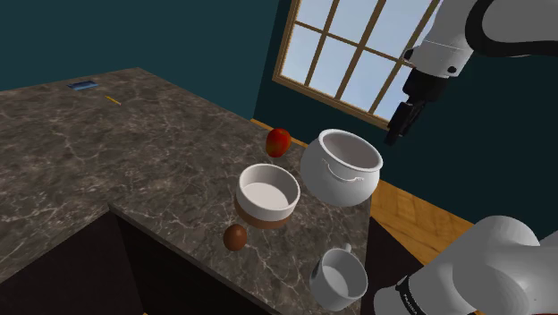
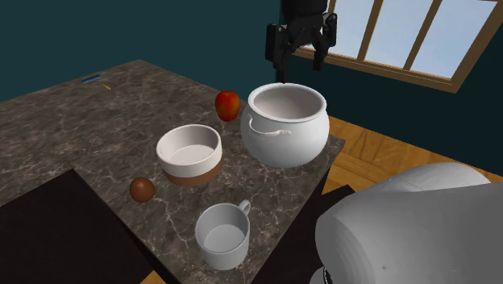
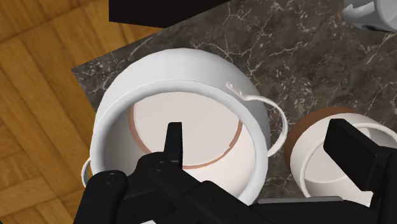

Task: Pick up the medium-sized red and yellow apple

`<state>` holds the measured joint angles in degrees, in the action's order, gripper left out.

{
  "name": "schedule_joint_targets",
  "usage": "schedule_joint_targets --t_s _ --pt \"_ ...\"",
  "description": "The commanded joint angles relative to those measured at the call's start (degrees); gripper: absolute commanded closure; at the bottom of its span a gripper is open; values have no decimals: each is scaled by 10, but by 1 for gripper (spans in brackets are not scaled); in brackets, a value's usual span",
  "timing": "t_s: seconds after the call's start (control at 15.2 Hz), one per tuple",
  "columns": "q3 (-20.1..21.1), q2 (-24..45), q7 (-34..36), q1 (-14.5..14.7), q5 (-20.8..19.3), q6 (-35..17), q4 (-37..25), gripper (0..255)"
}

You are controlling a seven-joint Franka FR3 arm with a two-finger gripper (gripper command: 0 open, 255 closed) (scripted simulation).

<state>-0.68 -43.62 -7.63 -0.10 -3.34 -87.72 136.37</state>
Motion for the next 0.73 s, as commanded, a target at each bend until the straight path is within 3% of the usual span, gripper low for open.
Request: schedule_joint_targets --t_s 0.0,0.66 --pt "0 0 0 0 0 0 0 0" --pt "27 193 50 6 11 -154 -62 0"
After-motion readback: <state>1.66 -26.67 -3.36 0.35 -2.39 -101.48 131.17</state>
